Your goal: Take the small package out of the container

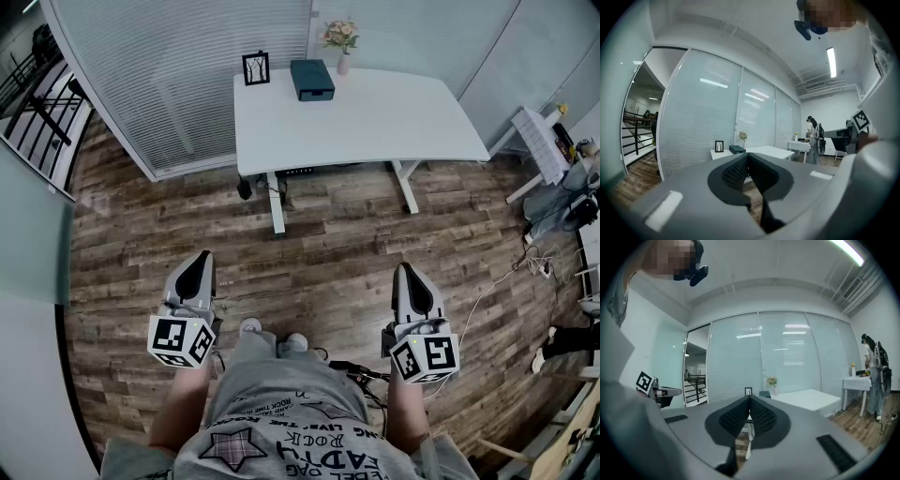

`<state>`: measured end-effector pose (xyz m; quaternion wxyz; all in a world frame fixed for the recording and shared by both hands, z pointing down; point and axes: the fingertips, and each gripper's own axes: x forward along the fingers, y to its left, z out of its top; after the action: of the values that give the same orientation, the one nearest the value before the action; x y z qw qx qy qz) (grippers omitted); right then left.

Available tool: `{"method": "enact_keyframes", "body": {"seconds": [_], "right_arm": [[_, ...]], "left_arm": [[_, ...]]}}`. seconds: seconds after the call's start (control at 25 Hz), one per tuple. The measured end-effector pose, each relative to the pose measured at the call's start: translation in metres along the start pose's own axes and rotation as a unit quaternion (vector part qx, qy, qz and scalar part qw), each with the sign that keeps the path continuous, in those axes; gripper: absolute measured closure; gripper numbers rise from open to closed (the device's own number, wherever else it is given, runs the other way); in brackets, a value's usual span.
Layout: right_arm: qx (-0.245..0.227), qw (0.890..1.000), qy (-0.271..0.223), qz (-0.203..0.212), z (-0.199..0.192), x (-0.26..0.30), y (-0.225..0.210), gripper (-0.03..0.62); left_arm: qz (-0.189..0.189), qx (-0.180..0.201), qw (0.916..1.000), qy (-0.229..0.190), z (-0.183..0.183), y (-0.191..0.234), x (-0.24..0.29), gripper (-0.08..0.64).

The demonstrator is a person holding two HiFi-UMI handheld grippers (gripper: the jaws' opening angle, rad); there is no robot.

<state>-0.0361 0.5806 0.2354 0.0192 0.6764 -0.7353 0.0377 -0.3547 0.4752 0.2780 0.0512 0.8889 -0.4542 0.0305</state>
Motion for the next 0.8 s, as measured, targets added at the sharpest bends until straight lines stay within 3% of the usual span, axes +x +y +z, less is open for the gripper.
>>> {"method": "enact_keyframes", "body": {"seconds": [0.48,0.8], "right_arm": [[-0.006,1.0,-0.006,0.018,0.002,-0.002,0.01,0.578],[0.026,0.999,-0.036,0.002,0.004,-0.013,0.002,0.577]], "left_arm": [[-0.011,0.01,0.9999,-0.006,0.001,-0.01,0.002,0.551],[-0.015,0.025,0.9995,-0.008,0.005,-0.022,0.004,0.551]]}}
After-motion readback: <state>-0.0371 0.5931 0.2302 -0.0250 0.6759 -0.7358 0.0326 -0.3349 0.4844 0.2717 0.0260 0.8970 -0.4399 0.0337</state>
